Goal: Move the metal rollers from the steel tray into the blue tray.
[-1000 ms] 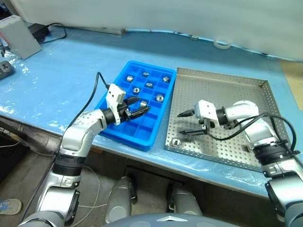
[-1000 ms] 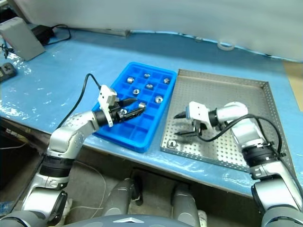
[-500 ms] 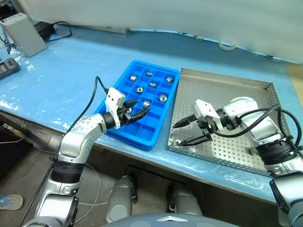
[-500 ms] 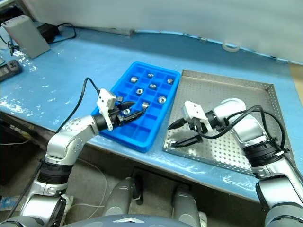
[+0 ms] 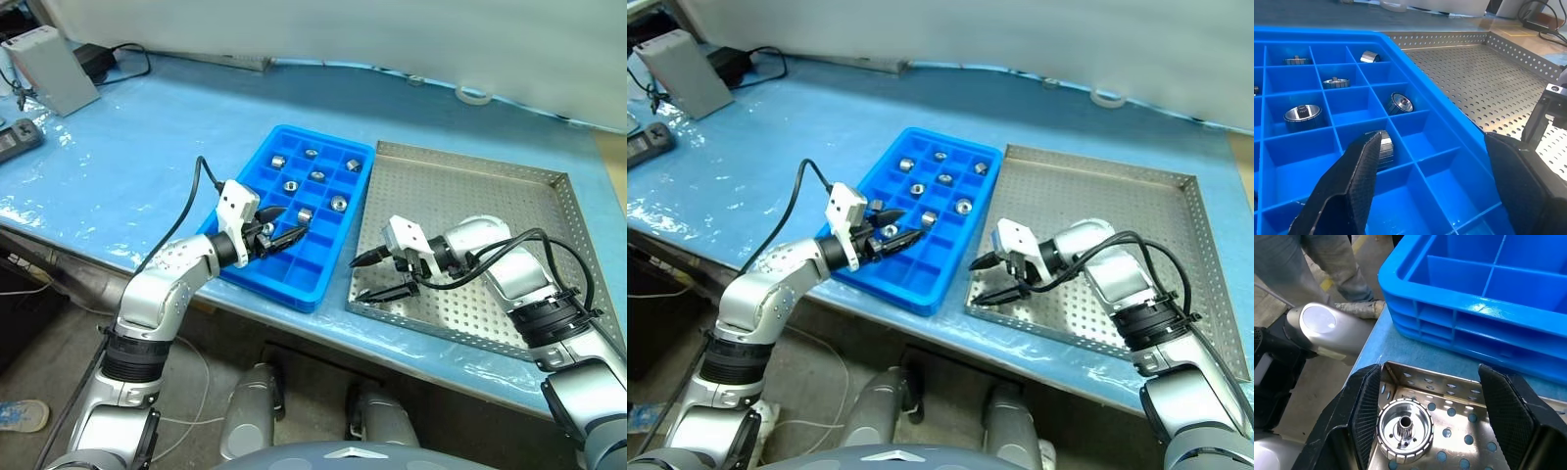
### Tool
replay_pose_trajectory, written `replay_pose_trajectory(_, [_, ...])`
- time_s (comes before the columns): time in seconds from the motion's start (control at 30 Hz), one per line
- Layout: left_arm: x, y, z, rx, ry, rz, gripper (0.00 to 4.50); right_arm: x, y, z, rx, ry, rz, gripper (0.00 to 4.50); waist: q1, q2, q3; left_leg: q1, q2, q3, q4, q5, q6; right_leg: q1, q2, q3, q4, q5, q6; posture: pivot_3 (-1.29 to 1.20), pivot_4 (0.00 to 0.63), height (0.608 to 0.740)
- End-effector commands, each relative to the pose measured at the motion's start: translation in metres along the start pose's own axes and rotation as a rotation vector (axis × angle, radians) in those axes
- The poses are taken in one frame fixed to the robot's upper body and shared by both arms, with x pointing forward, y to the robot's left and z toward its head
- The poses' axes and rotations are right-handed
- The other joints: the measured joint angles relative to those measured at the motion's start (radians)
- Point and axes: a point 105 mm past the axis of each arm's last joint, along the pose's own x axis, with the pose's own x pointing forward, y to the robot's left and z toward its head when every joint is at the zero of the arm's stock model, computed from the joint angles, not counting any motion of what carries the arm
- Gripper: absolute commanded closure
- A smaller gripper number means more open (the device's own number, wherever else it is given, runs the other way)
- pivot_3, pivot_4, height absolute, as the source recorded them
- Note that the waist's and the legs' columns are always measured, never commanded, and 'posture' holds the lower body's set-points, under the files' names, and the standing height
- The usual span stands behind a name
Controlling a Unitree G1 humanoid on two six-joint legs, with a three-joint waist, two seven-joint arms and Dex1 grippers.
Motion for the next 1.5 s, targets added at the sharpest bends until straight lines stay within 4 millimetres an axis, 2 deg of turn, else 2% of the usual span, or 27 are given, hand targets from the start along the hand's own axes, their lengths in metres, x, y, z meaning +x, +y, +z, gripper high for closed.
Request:
replay_pose_trajectory(0.03, [-0.001,-0.003,0.013,0.036,-0.030,-0.021,0.92,-0.003,0.006,-0.012,0.014,0.041,-0.002,1.16,0.002,0.000,0.000,0.000,0.000,0.000,0.000,0.000,0.000,0.000,0.000,0.000,0.000,0.000,0.000,0.03,0.150,0.740])
replay_pose_trajectory(0.23, [0.002,-0.004,0.014,0.036,-0.027,-0.032,0.92,-0.006,0.009,-0.020,0.023,0.055,-0.019,1.16,0.010,0.000,0.000,0.001,0.000,0.000,0.000,0.000,0.000,0.002,0.000,0.000,-0.001,0.000,0.000,0.02,0.150,0.740])
replay_pose_trajectory(0.37, [0.003,-0.005,0.015,0.037,-0.031,-0.039,0.92,-0.016,0.005,-0.028,0.026,0.071,-0.057,1.16,0.010,0.000,0.000,0.002,0.000,0.000,0.000,0.000,0.000,0.002,0.000,0.000,-0.001,0.000,0.000,0.02,0.150,0.740])
replay_pose_trajectory(0.57, [0.001,-0.003,0.010,0.038,-0.013,-0.028,0.92,-0.029,-0.002,-0.027,0.096,0.038,-0.126,1.16,0.005,0.000,0.000,0.001,-0.001,0.000,0.000,0.000,0.000,0.002,0.000,0.000,-0.002,0.000,0.000,0.02,0.150,0.740])
replay_pose_trajectory(0.8, [0.004,-0.002,0.012,0.043,-0.018,-0.040,0.92,-0.015,0.018,-0.036,0.115,0.032,-0.080,1.16,0.007,0.000,0.000,0.000,0.000,0.000,-0.003,0.000,-0.001,-0.001,0.000,0.000,-0.002,0.000,0.000,0.00,0.150,0.740])
replay_pose_trajectory(1.1, [0.007,-0.003,0.011,0.040,-0.015,-0.050,0.92,-0.014,0.011,-0.043,0.112,0.015,-0.129,1.16,0.005,0.000,0.000,0.001,0.000,0.000,-0.003,0.000,-0.001,0.001,0.000,0.000,-0.002,0.000,0.000,-0.01,0.150,0.740])
replay_pose_trajectory(1.2, [0.007,-0.003,0.010,0.040,-0.015,-0.048,0.92,-0.012,0.010,-0.042,0.110,0.002,-0.127,1.76,0.004,0.000,0.000,0.001,0.000,0.000,-0.003,0.000,-0.001,0.001,0.000,0.000,-0.002,0.000,0.000,-0.01,0.150,0.740])
replay_pose_trajectory(1.4, [0.008,-0.003,0.009,0.041,-0.017,-0.047,0.92,-0.013,0.004,-0.050,0.104,0.029,-0.153,3.65,0.000,-0.001,-0.001,0.003,0.000,0.000,-0.002,0.000,-0.001,0.002,0.000,0.000,-0.002,0.000,0.000,0.00,0.150,0.740])
replay_pose_trajectory(1.5, [0.007,-0.002,0.010,0.042,-0.018,-0.045,0.92,-0.014,0.002,-0.051,0.101,0.027,-0.167,3.74,-0.003,-0.001,-0.001,0.004,0.000,0.000,-0.002,0.000,-0.001,0.005,0.000,0.000,-0.002,0.000,0.000,0.00,0.150,0.740])
